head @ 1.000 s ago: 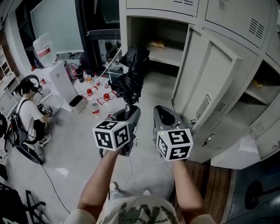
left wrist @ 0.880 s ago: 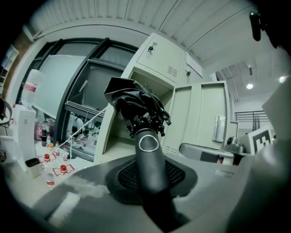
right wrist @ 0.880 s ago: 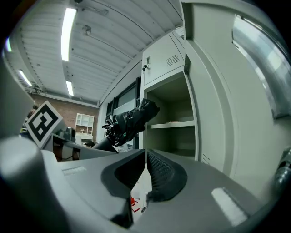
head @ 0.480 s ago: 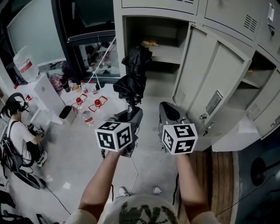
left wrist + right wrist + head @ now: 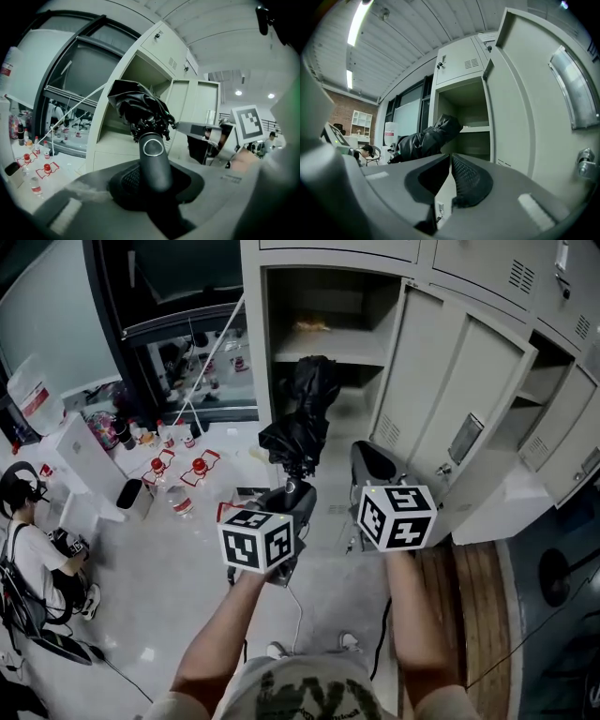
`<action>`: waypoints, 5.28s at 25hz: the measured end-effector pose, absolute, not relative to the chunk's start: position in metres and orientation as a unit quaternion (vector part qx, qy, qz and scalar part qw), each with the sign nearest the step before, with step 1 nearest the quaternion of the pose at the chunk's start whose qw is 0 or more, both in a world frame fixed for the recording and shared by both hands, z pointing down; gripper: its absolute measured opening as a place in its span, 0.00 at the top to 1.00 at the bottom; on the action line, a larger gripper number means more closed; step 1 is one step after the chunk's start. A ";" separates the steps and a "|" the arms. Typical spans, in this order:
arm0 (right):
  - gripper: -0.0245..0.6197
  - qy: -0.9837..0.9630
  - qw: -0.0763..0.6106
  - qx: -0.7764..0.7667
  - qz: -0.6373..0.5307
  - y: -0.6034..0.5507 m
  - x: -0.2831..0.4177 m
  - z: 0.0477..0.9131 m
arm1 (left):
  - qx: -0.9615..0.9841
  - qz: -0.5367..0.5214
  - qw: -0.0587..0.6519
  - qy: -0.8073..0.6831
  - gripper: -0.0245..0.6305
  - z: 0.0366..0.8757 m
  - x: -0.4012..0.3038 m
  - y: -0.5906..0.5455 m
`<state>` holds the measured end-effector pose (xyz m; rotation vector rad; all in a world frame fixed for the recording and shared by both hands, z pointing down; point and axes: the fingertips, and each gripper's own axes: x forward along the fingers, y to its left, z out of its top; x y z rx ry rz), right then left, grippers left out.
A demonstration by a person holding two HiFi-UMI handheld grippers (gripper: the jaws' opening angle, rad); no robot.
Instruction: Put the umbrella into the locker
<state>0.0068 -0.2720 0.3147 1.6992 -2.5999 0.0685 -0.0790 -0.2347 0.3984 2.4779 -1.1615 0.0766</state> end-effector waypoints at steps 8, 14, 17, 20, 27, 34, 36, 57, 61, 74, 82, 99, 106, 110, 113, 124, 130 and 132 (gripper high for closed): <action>0.94 -0.813 0.019 0.581 0.021 -0.266 0.004 0.313 | 0.896 0.048 0.226 -0.380 0.82 0.415 -0.083 -0.240; 0.94 -0.799 0.026 0.601 0.015 -0.257 0.003 0.312 | 0.901 0.059 0.236 -0.359 0.82 0.415 -0.082 -0.253; 0.94 -0.798 0.035 0.601 0.012 -0.253 0.000 0.316 | 0.898 0.065 0.246 -0.358 0.82 0.420 -0.081 -0.262; 0.94 -0.802 0.041 0.596 0.012 -0.256 0.001 0.321 | 0.895 0.069 0.253 -0.362 0.82 0.421 -0.076 -0.277; 0.94 -0.816 0.052 0.575 0.026 -0.288 0.007 0.335 | 0.884 0.093 0.253 -0.381 0.82 0.426 -0.061 -0.315; 0.94 -0.829 0.061 0.555 0.041 -0.323 0.015 0.348 | 0.868 0.103 0.264 -0.407 0.82 0.429 -0.055 -0.359; 0.94 -0.832 0.062 0.549 0.045 -0.331 0.016 0.352 | 0.864 0.107 0.264 -0.415 0.82 0.428 -0.054 -0.372; 0.94 -0.853 0.071 0.514 0.062 -0.404 0.013 0.373 | 0.835 0.205 0.244 -0.449 0.82 0.431 -0.044 -0.466; 0.94 -0.854 0.074 0.511 0.062 -0.411 0.013 0.375 | 0.830 0.225 0.242 -0.449 0.81 0.437 -0.039 -0.477; 0.94 -0.855 0.072 0.509 0.068 -0.418 0.013 0.380 | 0.824 0.245 0.272 -0.433 0.75 0.441 -0.027 -0.491; 0.94 -0.854 0.064 0.512 0.069 -0.414 0.016 0.377 | 0.832 0.248 0.248 -0.431 0.74 0.438 -0.025 -0.492; 0.94 -0.843 0.056 0.530 0.078 -0.393 0.017 0.375 | 0.855 0.200 0.189 -0.438 0.65 0.424 -0.046 -0.460; 0.94 -0.838 0.053 0.538 0.078 -0.374 0.010 0.370 | 0.871 0.176 0.161 -0.430 0.65 0.408 -0.053 -0.434; 0.94 -0.834 0.053 0.544 0.077 -0.362 0.011 0.367 | 0.875 0.166 0.150 -0.430 0.65 0.406 -0.058 -0.420; 0.94 -0.831 0.053 0.549 0.078 -0.353 0.012 0.368 | 0.875 0.167 0.149 -0.428 0.65 0.413 -0.061 -0.413; 0.94 -0.822 0.060 0.560 0.088 -0.339 0.025 0.379 | 0.868 0.162 0.140 -0.449 0.79 0.422 -0.072 -0.412; 0.94 -0.821 0.057 0.560 0.091 -0.347 0.031 0.380 | 0.866 0.163 0.143 -0.450 0.80 0.422 -0.060 -0.421; 0.94 -0.821 0.056 0.561 0.091 -0.350 0.033 0.380 | 0.865 0.164 0.145 -0.451 0.80 0.424 -0.055 -0.427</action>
